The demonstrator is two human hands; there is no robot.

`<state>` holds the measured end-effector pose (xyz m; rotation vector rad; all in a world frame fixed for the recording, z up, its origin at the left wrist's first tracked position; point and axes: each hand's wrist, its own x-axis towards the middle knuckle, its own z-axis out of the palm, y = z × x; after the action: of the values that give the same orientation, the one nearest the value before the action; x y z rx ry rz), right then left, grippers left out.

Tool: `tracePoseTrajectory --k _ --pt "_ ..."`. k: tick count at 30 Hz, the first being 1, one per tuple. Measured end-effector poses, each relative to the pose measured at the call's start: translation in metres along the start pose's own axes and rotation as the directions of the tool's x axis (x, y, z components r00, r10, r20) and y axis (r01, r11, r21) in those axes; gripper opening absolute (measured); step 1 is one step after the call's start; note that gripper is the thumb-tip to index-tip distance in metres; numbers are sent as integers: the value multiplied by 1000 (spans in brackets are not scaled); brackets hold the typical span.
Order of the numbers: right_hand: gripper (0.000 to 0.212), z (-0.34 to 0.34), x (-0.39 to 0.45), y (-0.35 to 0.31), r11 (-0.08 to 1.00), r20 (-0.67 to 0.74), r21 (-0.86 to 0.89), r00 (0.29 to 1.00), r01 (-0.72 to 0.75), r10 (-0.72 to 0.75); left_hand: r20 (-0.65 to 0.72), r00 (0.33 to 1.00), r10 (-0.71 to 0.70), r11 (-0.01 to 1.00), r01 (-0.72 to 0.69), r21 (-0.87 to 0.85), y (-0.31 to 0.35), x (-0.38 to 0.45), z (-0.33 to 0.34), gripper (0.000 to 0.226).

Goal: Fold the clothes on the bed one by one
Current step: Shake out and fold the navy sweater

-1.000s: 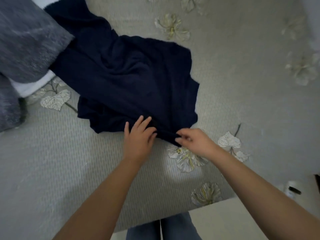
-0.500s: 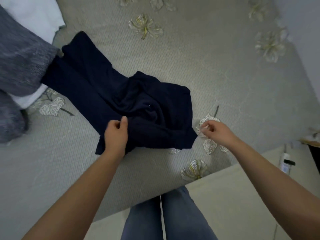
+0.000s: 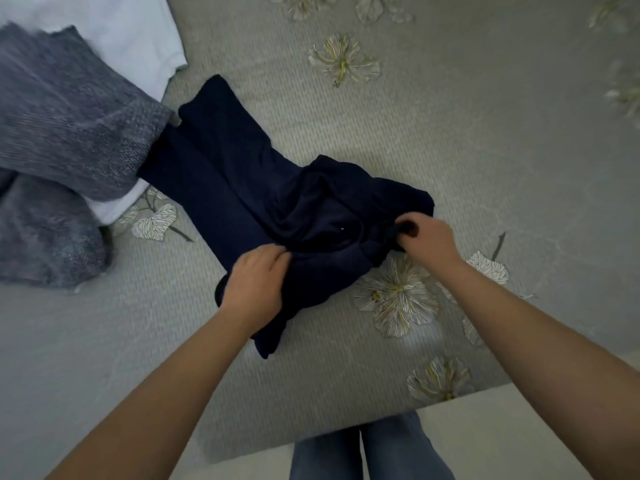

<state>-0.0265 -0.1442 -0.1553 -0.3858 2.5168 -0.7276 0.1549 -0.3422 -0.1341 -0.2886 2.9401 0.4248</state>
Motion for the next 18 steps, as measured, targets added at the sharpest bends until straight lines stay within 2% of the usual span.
tracePoseTrajectory --k 1,3,4,5,7,9,10,12,14,16,18 --pt "27 0 3 -8 998 -17 54 1000 13 -12 -13 999 42 999 -42 -12 8 11 0 35" --pt "34 0 10 -17 997 43 58 998 43 -46 116 988 -99 990 109 -88 20 34 -1 34" --pt "38 -2 12 -18 997 120 -39 991 67 -62 212 958 -191 977 206 -52 21 43 4 32" --pt "42 -4 13 -15 979 214 -172 974 110 -72 316 917 -242 969 242 42 21 50 11 28" --pt "37 -6 12 -1 886 340 -400 936 233 -93 455 855 -249 963 167 212 23 54 21 24" --pt "15 -6 9 9 790 359 -529 925 310 -123 466 852 -237 957 122 264 24 49 26 25" --pt "10 -5 7 12 780 338 -540 930 315 -142 435 871 -228 961 128 247 25 47 27 25" --pt "19 -2 6 14 824 298 -484 941 295 -161 313 915 -253 965 218 143 25 41 22 23" --pt "25 -5 6 10 917 178 -297 959 267 -221 88 931 -353 930 360 -79 24 35 7 22" --pt "26 -19 5 -5 965 20 -106 971 240 -240 -112 901 -419 892 386 -235 21 32 -13 21" --pt "25 -36 6 -25 969 -84 -33 965 245 -247 -236 853 -465 873 398 -283 24 29 -38 21"
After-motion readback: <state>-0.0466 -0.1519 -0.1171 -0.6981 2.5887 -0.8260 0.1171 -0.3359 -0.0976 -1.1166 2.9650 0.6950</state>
